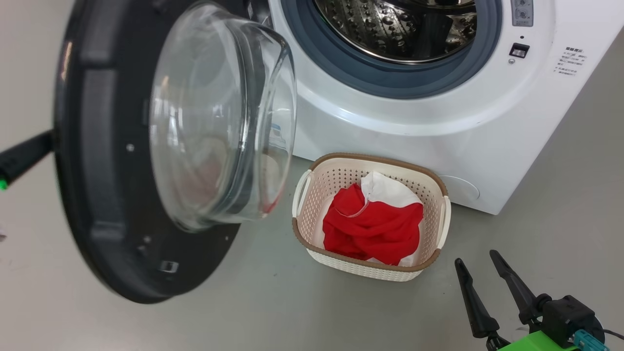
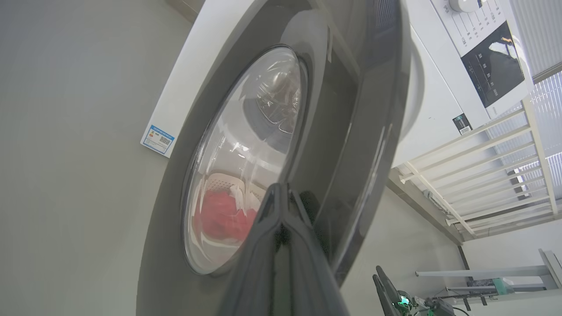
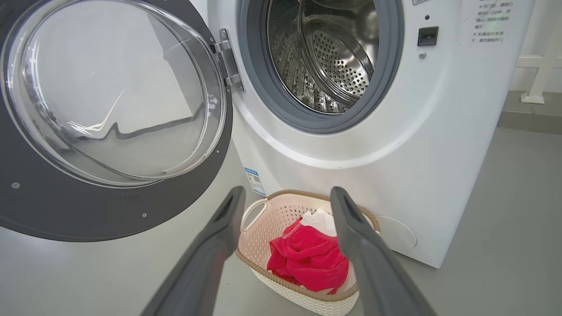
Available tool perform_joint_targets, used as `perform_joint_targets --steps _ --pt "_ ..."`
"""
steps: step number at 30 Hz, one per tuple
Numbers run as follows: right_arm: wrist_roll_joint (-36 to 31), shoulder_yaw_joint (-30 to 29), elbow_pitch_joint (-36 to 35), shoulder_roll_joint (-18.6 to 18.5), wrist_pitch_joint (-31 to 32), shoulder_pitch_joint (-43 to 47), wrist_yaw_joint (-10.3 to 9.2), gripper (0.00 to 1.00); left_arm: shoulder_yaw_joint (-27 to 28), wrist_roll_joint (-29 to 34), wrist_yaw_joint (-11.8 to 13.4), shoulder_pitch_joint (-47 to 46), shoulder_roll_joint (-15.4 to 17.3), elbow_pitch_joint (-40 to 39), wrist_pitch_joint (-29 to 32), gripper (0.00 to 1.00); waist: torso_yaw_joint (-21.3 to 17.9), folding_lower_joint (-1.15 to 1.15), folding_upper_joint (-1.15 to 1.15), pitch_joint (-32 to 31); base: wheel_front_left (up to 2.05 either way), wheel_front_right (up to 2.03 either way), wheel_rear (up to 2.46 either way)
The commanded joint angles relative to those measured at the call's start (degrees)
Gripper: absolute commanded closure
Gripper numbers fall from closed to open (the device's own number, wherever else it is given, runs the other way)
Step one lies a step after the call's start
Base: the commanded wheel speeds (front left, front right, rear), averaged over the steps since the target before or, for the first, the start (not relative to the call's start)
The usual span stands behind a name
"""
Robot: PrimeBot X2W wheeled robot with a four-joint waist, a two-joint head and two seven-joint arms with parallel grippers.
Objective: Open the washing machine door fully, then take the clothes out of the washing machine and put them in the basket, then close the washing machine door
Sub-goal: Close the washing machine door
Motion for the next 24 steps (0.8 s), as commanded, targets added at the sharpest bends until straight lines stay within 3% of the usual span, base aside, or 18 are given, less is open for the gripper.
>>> perform_joint_targets --steps 1,18,24 --pt "-0.59 1.12 -1.21 -0.32 -0.37 -0.37 0.00 0.00 0.49 -1.19 -0.40 0.11 1.97 -3.28 0.88 1.00 -0.19 0.00 0.00 -0.07 0.00 0.00 0.00" --pt "-0.53 1.41 -1.02 -0.02 -0.37 -0.61 0.00 0.00 -11.57 -4.66 -0.40 1.66 -1.90 -17.39 -4.70 1.00 -2.14 0.00 0.00 -0.42 0.00 0.00 0.00" --pt "-0.53 1.53 -1.02 0.12 -0.37 -0.48 0.00 0.00 -14.47 -4.88 -0.40 1.80 -1.24 -18.02 -7.28 1.00 -2.74 0.00 0.00 -0.65 0.00 0.00 0.00"
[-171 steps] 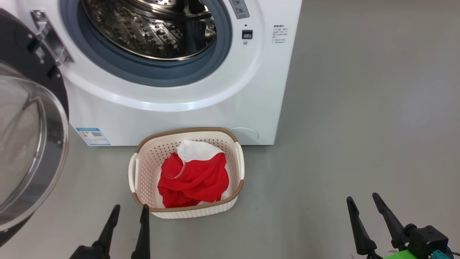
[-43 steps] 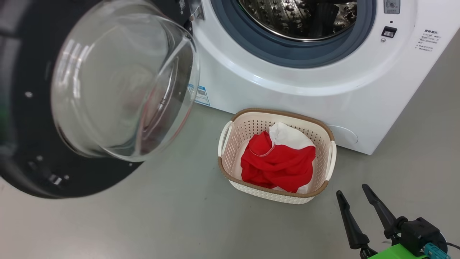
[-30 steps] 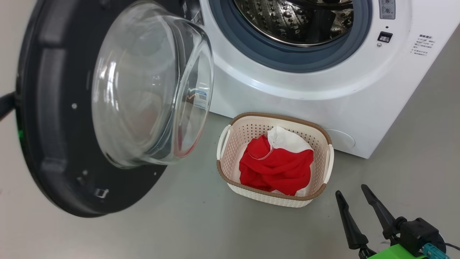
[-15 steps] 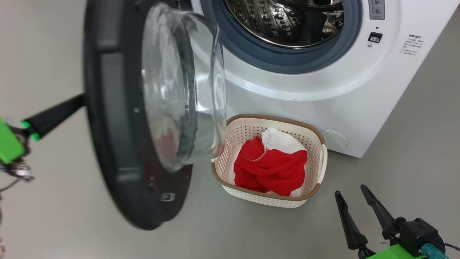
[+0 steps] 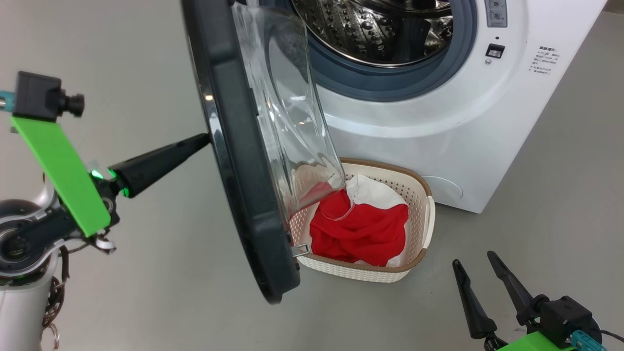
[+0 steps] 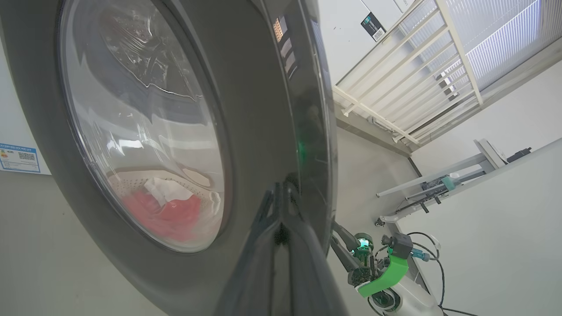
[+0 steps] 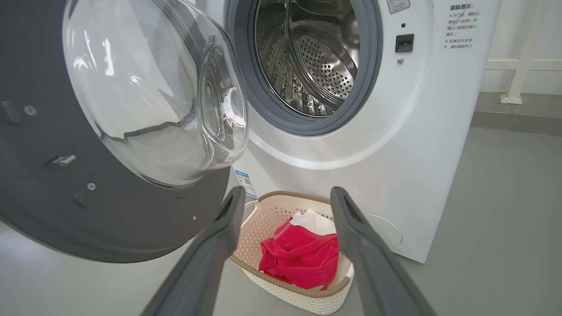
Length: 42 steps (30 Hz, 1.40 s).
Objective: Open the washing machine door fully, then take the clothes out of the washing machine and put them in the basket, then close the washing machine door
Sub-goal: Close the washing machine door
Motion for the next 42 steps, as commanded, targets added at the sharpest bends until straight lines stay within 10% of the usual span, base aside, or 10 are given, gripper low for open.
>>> perform_joint_targets --steps 1,5,13,14,15,18,42 --pt "-0.54 1.36 -1.25 -0.14 -0.37 -0.45 0.00 0.00 1.69 -0.32 -0.40 -0.40 2.76 -1.49 -1.21 1.00 -0.16 0.00 0.00 -0.06 0.00 0.00 0.00" --pt "-0.57 1.35 -1.17 -0.03 -0.37 -0.42 0.00 0.00 1.02 -0.21 -0.40 0.66 3.56 -0.95 -4.14 1.00 -0.41 0.00 0.00 -0.23 0.00 0.00 0.00" --pt "-0.66 1.28 -0.98 0.33 -0.37 -0.05 0.00 0.00 -0.17 -0.36 -0.41 7.74 4.02 -0.59 -11.35 0.56 -0.08 0.00 0.00 -1.22 0.00 0.00 0.00" --pt "-0.69 1.31 -0.96 0.35 -0.37 -0.09 0.00 0.00 -0.29 -0.38 -0.41 8.77 3.99 -0.35 -12.39 0.49 0.03 0.00 0.00 -1.27 0.00 0.00 0.00" --pt "-0.72 1.33 -0.94 0.36 -0.37 -0.14 0.00 0.00 -0.32 -0.64 -0.41 9.77 3.83 -0.03 -13.41 0.22 0.14 0.00 0.00 -1.35 0.00 0.00 0.00" --pt "-0.81 1.42 -0.85 0.34 -0.37 -0.25 0.00 0.00 -0.29 -1.21 -0.41 12.57 3.45 0.97 -16.52 0.00 0.50 0.00 0.00 -1.60 0.00 0.00 0.00" --pt "-0.97 2.41 -0.15 0.62 -0.37 -0.25 0.00 0.00 -3.12 -1.02 -0.41 29.32 -0.95 9.54 -42.44 0.00 1.84 0.00 0.00 -2.88 0.00 0.00 0.00"
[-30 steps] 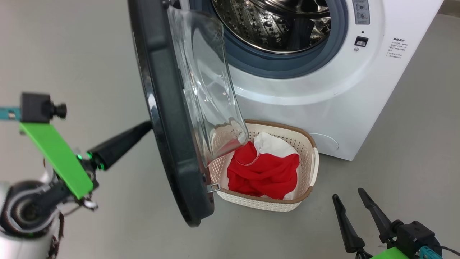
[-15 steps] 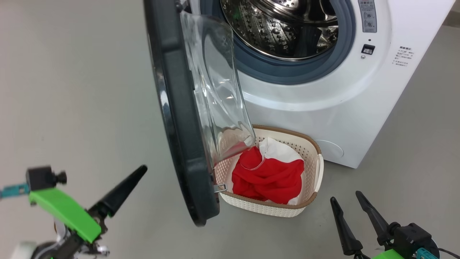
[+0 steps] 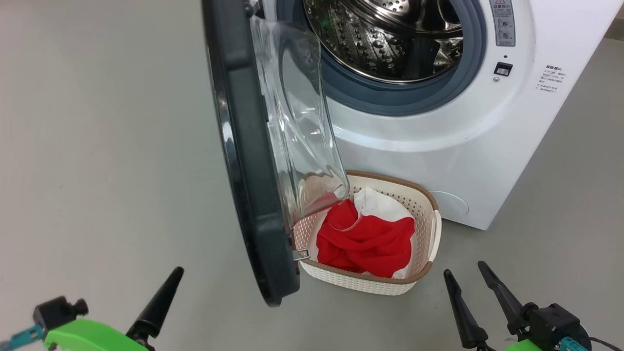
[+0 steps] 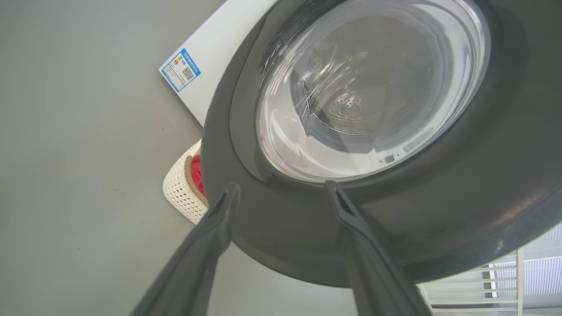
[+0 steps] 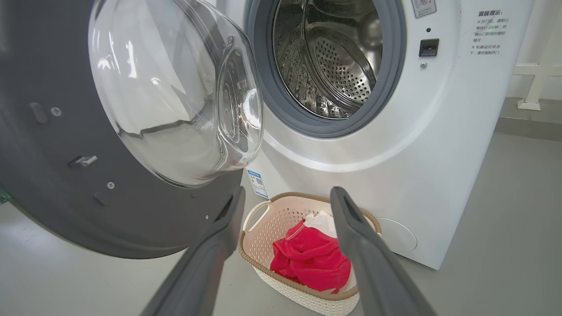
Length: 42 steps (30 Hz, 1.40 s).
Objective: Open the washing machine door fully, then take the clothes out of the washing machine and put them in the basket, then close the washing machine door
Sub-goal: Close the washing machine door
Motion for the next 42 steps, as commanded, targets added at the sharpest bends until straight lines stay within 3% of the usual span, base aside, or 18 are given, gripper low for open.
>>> perform_joint_targets --steps 1,12,21,27,31,35,42 --pt "-0.50 1.72 -1.20 -0.63 -0.37 -1.17 0.00 0.00 1.96 0.77 -0.38 -0.79 1.38 -0.73 -1.82 0.00 -0.07 0.00 0.00 0.06 0.00 0.00 0.00" --pt "-0.32 2.21 -0.85 -0.61 -0.37 -1.73 0.00 0.00 -5.70 5.48 -0.38 1.41 0.85 3.65 -18.79 0.00 -0.70 0.00 0.00 0.24 0.00 0.00 0.00" --pt "-0.10 2.43 -0.76 -0.55 -0.37 -1.60 0.00 0.00 -9.29 13.85 -0.38 1.28 0.93 8.94 -22.82 0.00 -0.97 0.00 0.00 -0.24 0.00 0.00 0.00" --pt "-0.02 2.35 -0.96 -0.46 -0.37 -1.62 0.00 0.00 -1.79 29.58 -0.38 2.04 -3.09 9.82 -22.88 0.00 -1.10 0.00 0.00 -0.40 0.00 0.00 0.00" --pt "0.07 1.81 -0.95 -0.35 -0.37 -1.69 0.00 0.00 2.45 43.39 -0.38 3.62 -5.60 8.61 -22.89 0.00 -1.40 0.00 0.00 -0.64 0.00 0.00 0.00" --pt "0.10 1.43 -0.98 -0.15 -0.37 -1.72 0.00 0.00 8.59 54.66 -0.38 5.37 -9.62 6.18 -22.89 0.00 -1.76 0.00 0.00 -0.85 0.00 0.00 0.00" --pt "0.10 0.64 -1.37 0.07 -0.37 -2.04 0.00 0.00 14.50 68.45 -0.38 7.34 -14.79 -0.83 -22.90 0.00 -2.03 0.00 0.00 -0.46 0.00 0.00 0.00"
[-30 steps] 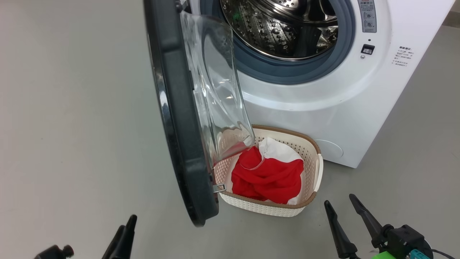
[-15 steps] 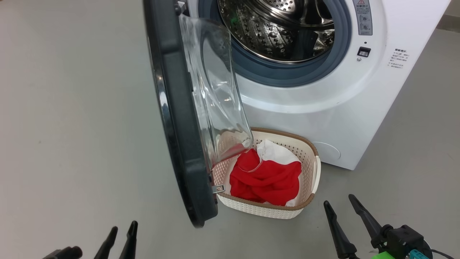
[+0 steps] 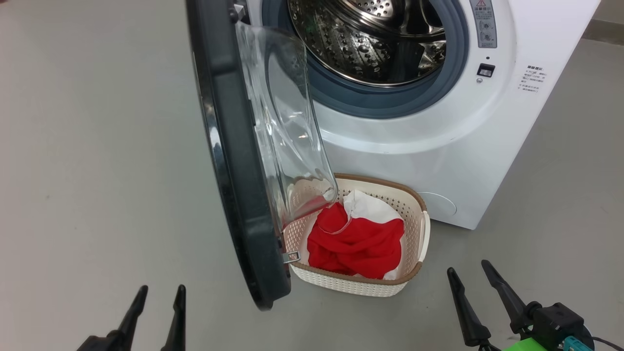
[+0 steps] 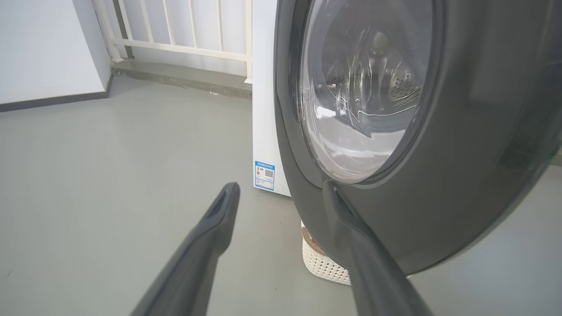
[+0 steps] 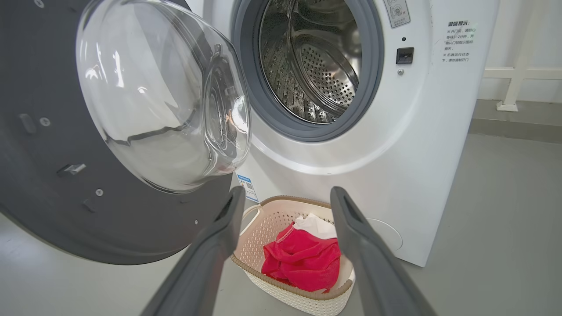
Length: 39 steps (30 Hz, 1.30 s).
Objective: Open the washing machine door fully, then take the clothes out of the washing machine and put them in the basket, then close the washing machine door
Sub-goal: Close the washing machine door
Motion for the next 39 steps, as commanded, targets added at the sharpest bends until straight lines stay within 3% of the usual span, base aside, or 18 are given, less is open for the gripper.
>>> perform_joint_targets --steps 1,8,26,29,30,31,32,33,35,39 --pt "0.04 0.96 -1.70 -0.27 -0.37 -2.04 0.00 0.00 3.00 2.05 -0.31 0.16 0.06 -2.76 -0.69 0.00 -0.06 0.00 0.00 0.08 0.00 0.00 0.00" --pt "0.03 -0.10 -2.12 -0.09 -0.37 -2.02 0.00 0.00 4.46 5.98 -0.31 1.67 -1.08 -5.93 -0.70 0.00 -0.31 0.00 0.00 0.20 0.00 0.00 0.00" --pt "-0.08 -0.26 -1.67 0.06 -0.37 -2.14 0.00 0.00 3.76 4.06 -0.02 1.55 -1.16 -6.03 -0.70 0.00 -0.53 0.00 0.00 0.45 0.00 0.00 0.00" --pt "-0.10 -0.22 -1.71 0.09 -0.37 -2.24 0.00 0.00 4.38 1.26 -0.05 1.05 -1.16 -6.46 -0.70 0.00 -0.60 0.00 0.00 0.57 0.00 0.00 0.00" --pt "-0.09 -0.21 -1.72 0.10 -0.37 -2.29 0.00 0.00 4.67 0.27 -0.08 0.80 -1.16 -6.77 -0.70 0.16 -0.61 0.00 0.00 0.63 0.00 0.00 0.00" --pt "-0.10 -0.22 -1.74 0.11 -0.37 -2.34 0.00 0.00 4.95 -0.80 -0.11 0.55 -1.16 -7.07 -0.70 0.51 -0.62 0.00 0.00 0.68 0.00 0.00 0.00" --pt "-0.09 -0.22 -1.73 0.12 -0.37 -2.38 0.00 0.00 5.22 -2.40 -0.15 0.31 -1.17 -7.26 -0.70 0.92 -0.63 0.00 0.00 0.71 0.00 0.00 0.00" --pt "-0.09 -0.23 -1.71 0.12 -0.37 -2.41 0.00 0.00 5.49 -4.14 -0.20 0.03 -1.17 -7.46 -0.70 1.00 -0.63 0.00 0.00 0.73 0.00 0.00 0.00" --pt "-0.10 -0.20 -1.65 0.14 -0.37 -2.46 0.00 0.00 6.44 -7.76 -0.25 -0.72 -1.17 -8.20 -0.70 1.00 -0.66 0.00 0.00 0.81 0.00 0.00 0.00" --pt "-0.08 -0.02 -1.54 0.15 -0.37 -2.65 0.00 0.00 6.76 -20.72 -0.28 -2.24 -1.17 -10.11 -0.70 1.00 -0.93 0.00 0.00 0.93 0.00 0.00 0.00"
